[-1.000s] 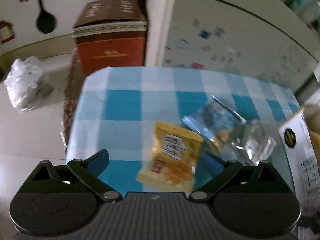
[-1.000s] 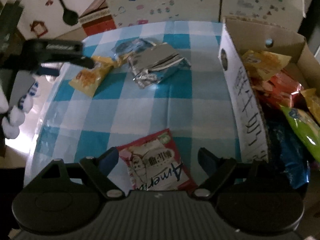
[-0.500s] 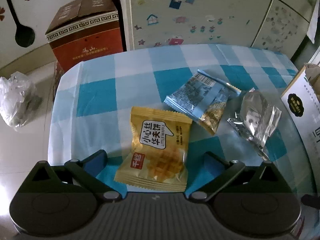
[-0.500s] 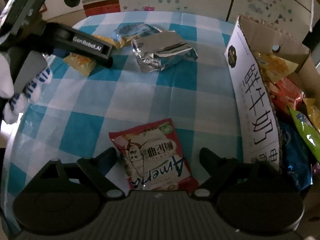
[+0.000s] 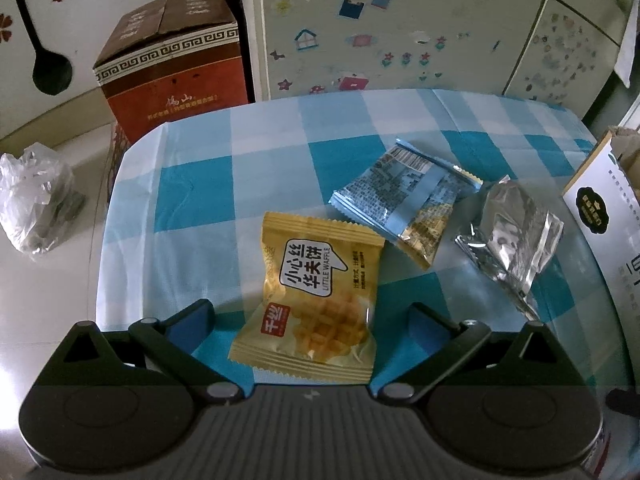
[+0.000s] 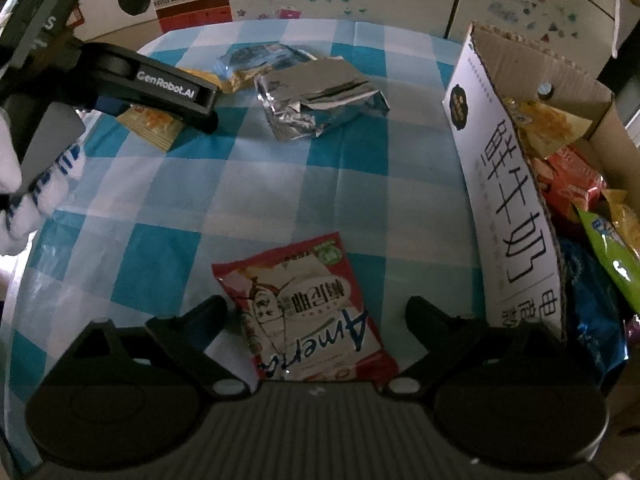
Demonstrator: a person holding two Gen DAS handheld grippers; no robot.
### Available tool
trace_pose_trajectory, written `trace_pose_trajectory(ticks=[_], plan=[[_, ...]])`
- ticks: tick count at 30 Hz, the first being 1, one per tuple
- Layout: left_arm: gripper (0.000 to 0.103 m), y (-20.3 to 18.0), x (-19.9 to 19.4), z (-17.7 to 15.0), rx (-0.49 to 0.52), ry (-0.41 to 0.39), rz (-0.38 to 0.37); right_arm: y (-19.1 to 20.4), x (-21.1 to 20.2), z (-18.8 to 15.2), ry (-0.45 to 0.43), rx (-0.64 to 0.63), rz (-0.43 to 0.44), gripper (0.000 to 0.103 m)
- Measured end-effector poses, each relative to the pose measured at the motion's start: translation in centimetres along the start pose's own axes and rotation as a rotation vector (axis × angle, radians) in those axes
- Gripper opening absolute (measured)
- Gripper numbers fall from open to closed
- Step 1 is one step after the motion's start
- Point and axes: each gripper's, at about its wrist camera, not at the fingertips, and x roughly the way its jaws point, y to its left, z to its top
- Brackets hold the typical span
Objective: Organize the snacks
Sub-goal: 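Grasp the white-red Amer bag with the right tool while the left tool grasps a waffle bag, then lift the Amer bag and the waffle bag up from the table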
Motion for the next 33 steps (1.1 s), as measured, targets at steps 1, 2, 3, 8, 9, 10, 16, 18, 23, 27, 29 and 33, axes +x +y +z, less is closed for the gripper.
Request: trace_pose_trajectory(ticks=[1, 2, 3, 8, 9, 10, 16, 18, 23, 27, 29, 33], plan=[[0.103, 0.0, 0.0, 0.0, -0.001, 0.000, 0.000, 0.0, -0.1, 0.0, -0.005, 0.000, -0.003, 0.091], [0.102, 0.0, -0.1, 0.0, 0.000, -0.002, 0.000, 0.0, -0.2, 0.0, -0.009, 0.002, -0.006, 0.086], [0.099, -0.1, -0.2, 0.0, 0.008, -0.010, -0.003, 0.0, -0.4, 0.1, -0.017, 0.001, -0.005, 0.076], [0.069, -0.8, -1.1, -0.1, 0.045, -0.037, -0.033, 0.0, -1.0, 0.4, -0.038, -0.001, 0.010, 0.057], [0.065, -0.8, -1.1, 0.0, 0.041, -0.039, -0.033, 0.1, -1.0, 0.3, -0.041, 0.000, 0.013, 0.056], [0.062, -0.6, -1.2, 0.1, 0.032, -0.039, -0.036, 0.0, -1.1, 0.4, -0.044, 0.002, 0.018, 0.055], [0.061, 0.1, -2.6, 0.1, -0.021, -0.065, -0.046, -0.4, -2.2, 1.0, -0.083, 0.040, 0.050, 0.054], [0.061, 0.4, -3.2, 0.0, -0.044, -0.078, -0.047, -0.5, -2.4, 1.1, -0.089, 0.049, 0.063, 0.054], [0.061, 0.2, -4.2, -0.6, -0.067, -0.081, -0.058, -0.4, -2.7, 1.2, -0.100, 0.046, 0.076, 0.054], [0.061, -0.7, -4.9, -1.3, -0.041, -0.089, -0.040, -0.4, -3.1, 1.5, -0.115, 0.043, 0.082, 0.054], [0.061, -1.0, -5.4, -1.6, -0.039, -0.098, -0.042, -0.5, -3.4, 1.6, -0.126, 0.051, 0.085, 0.054], [0.061, -1.1, -6.1, -2.1, -0.063, -0.118, -0.047, -0.9, -4.0, 1.9, -0.148, 0.061, 0.090, 0.054]])
